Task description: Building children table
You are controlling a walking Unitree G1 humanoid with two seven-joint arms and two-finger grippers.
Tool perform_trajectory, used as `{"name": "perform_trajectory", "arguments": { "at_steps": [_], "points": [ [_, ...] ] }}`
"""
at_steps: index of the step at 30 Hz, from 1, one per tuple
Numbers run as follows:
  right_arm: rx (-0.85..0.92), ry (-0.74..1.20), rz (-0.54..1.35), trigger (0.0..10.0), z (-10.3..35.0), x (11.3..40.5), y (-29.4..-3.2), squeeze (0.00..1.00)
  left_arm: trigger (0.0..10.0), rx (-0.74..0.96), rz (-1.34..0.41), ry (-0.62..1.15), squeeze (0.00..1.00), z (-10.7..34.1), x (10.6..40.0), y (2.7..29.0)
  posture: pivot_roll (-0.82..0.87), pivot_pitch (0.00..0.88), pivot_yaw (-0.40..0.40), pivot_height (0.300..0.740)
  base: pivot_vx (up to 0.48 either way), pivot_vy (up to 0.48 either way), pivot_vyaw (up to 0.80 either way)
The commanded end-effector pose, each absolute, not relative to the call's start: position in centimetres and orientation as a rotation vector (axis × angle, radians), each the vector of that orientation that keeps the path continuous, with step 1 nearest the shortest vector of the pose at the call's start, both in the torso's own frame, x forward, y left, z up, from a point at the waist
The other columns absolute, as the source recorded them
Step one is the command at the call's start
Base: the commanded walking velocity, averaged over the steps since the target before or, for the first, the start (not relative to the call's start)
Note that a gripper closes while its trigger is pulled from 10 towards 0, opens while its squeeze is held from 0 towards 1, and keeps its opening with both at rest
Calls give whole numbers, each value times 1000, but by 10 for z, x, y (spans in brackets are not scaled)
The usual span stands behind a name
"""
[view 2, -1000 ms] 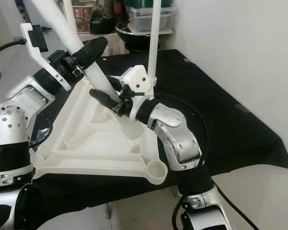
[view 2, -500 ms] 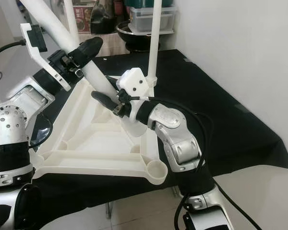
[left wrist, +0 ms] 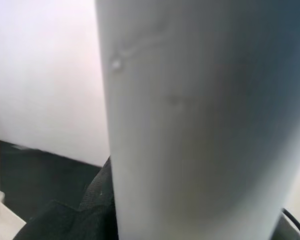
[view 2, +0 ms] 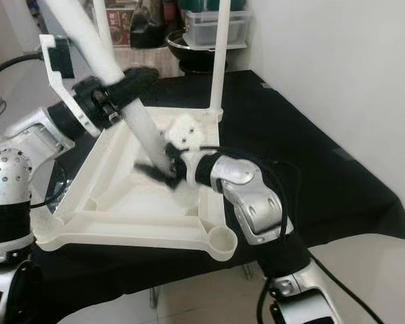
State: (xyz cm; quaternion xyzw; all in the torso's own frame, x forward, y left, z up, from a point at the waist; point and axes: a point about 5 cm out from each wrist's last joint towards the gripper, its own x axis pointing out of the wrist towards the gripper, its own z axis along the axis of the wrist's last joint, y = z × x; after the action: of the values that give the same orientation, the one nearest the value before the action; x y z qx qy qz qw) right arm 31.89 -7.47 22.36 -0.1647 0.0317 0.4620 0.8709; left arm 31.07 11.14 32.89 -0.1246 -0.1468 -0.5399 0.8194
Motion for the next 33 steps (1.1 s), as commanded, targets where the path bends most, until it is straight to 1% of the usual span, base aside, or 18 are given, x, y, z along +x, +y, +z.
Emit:
{"name": "perform_trajectory", "arguments": {
  "at_steps": [1,2,3,5,6,10,13,14,15,16,31,32,33],
  "points": [
    [-326,100,976,10000,217,318,-62,835,0,-249,-1281,-342,0,336,300,97,-76,0,-10,740,0,0,0],
    [-283,110,955,10000,218,320,-57,0,0,-236,-1295,-342,0,336,300,94,-78,0,-9,740,0,0,0],
    [-283,110,955,10000,218,320,-57,0,0,-236,-1295,-342,0,336,300,94,-78,0,-9,740,0,0,0],
    [-204,133,925,10000,221,322,-50,0,0,-224,-1309,-343,0,337,300,91,-79,0,-7,740,0,0,0],
    [-204,133,925,10000,221,322,-50,0,0,-224,-1309,-343,0,337,300,91,-79,0,-7,740,0,0,0],
    [-81,118,870,10000,229,327,-44,0,0,-222,-1328,-345,0,335,298,87,-81,0,-6,740,0,0,0],
    [-59,119,871,10000,231,326,-44,0,0,-220,-1334,-343,0,333,297,86,-82,0,-7,740,0,0,0],
    [-50,118,872,7176,232,326,-44,0,0,-220,-1341,-338,0,331,296,85,-82,0,-7,740,0,0,0],
    [-46,121,871,7176,233,326,-43,0,0,-219,-1345,-335,0,330,296,85,-82,0,-7,740,0,0,0],
    [-47,120,872,0,233,326,-43,0,0,-218,-1348,-332,0,329,295,84,-83,0,-7,740,0,0,0],
    [-94,27,871,0,244,323,-40,0,0,-216,-1336,-339,0,330,299,82,-83,0,-2,740,0,0,0],
    [-100,16,871,0,245,323,-40,0,4706,-224,-1314,-342,0,330,302,83,-84,0,-3,740,0,0,0],
    [-100,16,871,0,245,323,-40,0,4706,-224,-1314,-342,0,330,302,83,-84,0,-3,740,0,0,0]
  ]
}}
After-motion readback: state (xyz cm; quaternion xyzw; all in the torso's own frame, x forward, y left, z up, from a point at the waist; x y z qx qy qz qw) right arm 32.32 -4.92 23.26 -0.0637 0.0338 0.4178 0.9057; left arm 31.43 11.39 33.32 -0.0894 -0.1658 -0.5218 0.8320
